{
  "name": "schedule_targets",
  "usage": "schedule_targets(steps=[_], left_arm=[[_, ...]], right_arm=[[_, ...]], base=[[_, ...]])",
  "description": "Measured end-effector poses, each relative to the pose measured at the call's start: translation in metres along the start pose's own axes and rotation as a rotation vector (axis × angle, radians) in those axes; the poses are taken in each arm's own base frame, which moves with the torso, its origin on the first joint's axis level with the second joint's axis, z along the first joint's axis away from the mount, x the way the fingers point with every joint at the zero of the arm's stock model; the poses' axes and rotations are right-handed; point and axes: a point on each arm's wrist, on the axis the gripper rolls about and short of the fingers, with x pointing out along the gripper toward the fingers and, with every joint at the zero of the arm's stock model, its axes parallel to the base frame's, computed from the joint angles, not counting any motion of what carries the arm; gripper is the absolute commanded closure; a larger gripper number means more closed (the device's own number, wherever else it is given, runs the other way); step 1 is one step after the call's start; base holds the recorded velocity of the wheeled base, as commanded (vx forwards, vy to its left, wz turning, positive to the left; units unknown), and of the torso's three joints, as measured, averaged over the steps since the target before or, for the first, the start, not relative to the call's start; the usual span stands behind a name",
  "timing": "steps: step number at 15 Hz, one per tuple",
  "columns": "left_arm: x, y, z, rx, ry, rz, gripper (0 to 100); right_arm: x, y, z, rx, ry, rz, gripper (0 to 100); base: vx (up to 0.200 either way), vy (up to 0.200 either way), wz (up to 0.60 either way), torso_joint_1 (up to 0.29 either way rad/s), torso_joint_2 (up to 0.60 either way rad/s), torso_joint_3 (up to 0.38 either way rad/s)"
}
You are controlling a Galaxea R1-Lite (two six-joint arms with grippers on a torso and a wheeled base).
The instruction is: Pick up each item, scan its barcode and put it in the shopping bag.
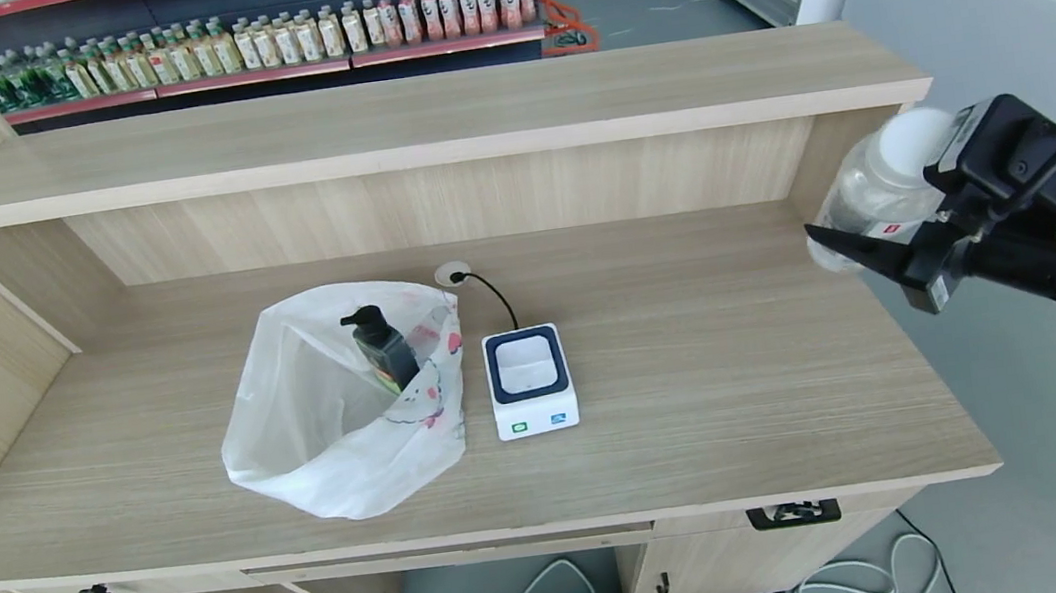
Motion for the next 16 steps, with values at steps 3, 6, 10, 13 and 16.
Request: schedule_targets(steps=[3,6,10,13,16], left_arm=[[0.0,0.0,0.0,0.0,0.0,0.0,0],[0.0,0.0,0.0,0.001,0.0,0.0,0],[0.0,0.0,0.0,0.001,0.0,-0.001,0],[0.0,0.0,0.0,0.001,0.0,0.0,0],[0.0,0.0,0.0,0.001,0.0,0.0,0]], right_arm=[[0.009,0.005,0.003,0.003,-0.035,0.037,100],[0.029,0.011,0.003,-0.007,-0.125,0.071,100],[0.063,0.021,-0.01,-0.032,-0.272,0.106,100],[0.078,0.029,-0.026,-0.041,-0.328,0.122,100],[0.085,0.042,-0.043,-0.045,-0.378,0.171,100]], base=[[0.0,0.2,0.0,-0.005,0.0,0.007],[0.0,0.2,0.0,0.004,0.0,0.002],[0.0,0.0,0.0,0.0,0.0,0.0],[0.0,0.0,0.0,0.0,0.0,0.0],[0.0,0.0,0.0,0.0,0.0,0.0]])
